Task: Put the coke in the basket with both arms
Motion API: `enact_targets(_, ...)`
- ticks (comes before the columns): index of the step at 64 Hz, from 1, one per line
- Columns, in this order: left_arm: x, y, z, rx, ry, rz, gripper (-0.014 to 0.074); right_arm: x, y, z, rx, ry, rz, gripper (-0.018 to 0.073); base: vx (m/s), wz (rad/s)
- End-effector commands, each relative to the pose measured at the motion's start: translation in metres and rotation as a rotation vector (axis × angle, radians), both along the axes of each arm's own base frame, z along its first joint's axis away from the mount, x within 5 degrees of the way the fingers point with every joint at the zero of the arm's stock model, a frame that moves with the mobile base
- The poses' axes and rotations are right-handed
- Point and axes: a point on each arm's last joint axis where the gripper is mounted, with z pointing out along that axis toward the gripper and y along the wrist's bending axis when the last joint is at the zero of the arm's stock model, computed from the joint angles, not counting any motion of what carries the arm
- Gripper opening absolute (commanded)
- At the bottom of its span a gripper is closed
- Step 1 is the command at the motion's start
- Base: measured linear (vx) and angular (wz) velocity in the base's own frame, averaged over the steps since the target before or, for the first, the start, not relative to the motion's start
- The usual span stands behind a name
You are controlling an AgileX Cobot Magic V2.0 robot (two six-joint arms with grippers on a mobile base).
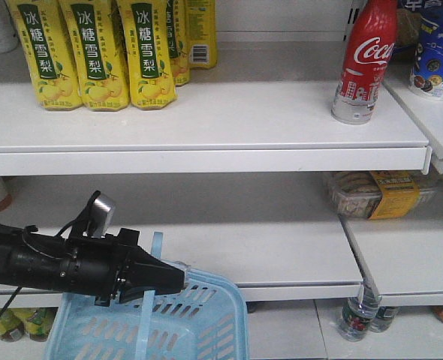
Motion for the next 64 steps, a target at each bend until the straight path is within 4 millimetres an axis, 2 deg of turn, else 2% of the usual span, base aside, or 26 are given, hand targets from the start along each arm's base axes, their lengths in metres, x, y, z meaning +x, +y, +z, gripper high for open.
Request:
enact_targets(1,-0.0017,-0.0035,0.0248,-0.112,-0.055,-0.013,-0.0006,-0.0006,0.0002,0.0042,-0.015,-0.084,0.003,-0.0009,0.02,0.0)
enact_targets(64,-0.0017,-0.0035,0.0248,-0.112,-0.055,-0.013,-0.0006,-0.0006,0.0002,0.0042,-0.015,-0.084,0.003,-0.0009,0.02,0.01)
